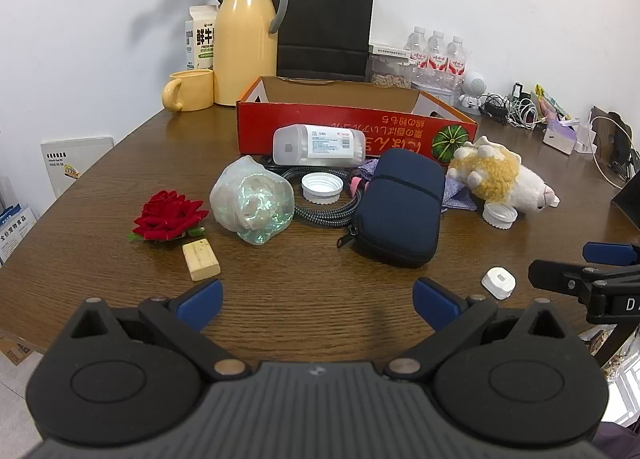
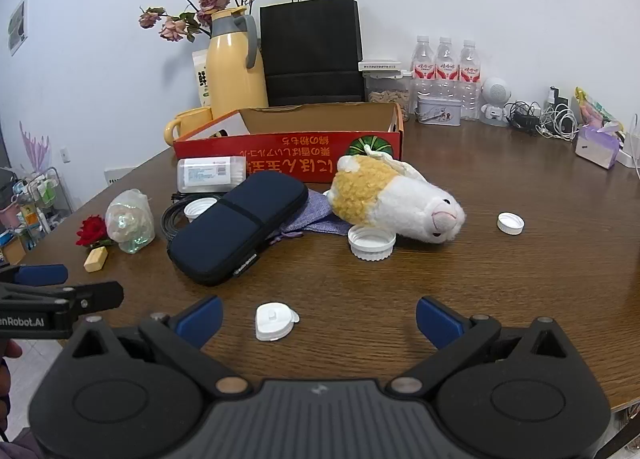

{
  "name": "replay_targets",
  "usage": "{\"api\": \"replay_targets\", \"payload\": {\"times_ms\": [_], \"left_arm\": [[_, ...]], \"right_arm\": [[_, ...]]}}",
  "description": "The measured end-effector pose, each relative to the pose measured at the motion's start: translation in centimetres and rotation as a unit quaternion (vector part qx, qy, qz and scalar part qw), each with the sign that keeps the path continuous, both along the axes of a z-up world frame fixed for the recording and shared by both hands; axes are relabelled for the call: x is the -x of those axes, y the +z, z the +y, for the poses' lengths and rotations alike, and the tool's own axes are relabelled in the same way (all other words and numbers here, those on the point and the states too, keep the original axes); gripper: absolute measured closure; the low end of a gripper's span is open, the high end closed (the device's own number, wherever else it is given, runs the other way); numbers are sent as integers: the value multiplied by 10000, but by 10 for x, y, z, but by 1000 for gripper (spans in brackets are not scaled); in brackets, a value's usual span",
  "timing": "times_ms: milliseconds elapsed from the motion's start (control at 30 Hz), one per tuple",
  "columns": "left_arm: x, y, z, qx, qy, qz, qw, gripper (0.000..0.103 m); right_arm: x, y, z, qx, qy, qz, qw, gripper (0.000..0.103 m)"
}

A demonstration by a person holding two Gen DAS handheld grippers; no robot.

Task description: Organize objects

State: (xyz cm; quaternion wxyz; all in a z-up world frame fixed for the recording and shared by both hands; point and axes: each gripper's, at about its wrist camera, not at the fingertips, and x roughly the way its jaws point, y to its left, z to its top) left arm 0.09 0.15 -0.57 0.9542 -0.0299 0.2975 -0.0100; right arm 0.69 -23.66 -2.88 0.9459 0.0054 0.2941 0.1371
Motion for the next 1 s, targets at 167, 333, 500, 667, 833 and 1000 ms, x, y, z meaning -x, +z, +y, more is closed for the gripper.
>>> {"api": "replay_targets", "payload": {"times_ms": [167, 333, 500, 667, 833, 1000], "left_arm": [[0, 0, 0, -2, -5, -3, 10000, 0], [0, 0, 0, -3, -11, -3, 10000, 0], [0, 0, 0, -2, -10, -3, 10000, 0], [0, 0, 0, -3, -11, -3, 10000, 0], [0, 0, 0, -4, -12, -7, 10000, 0], [0, 0, 0, -4, -11, -7, 10000, 0]], "right_arm": [[0, 0, 0, -1, 0, -3, 10000, 0], [0, 1, 0, -3, 2, -5, 10000, 0], [0, 0, 0, -3, 1, -4, 10000, 0], [0, 1, -2, -15, 2, 2, 10000, 0], [-1, 2, -3, -17, -1, -1, 10000, 0], [-1, 1, -2, -18, -2, -1, 10000, 0]]}}
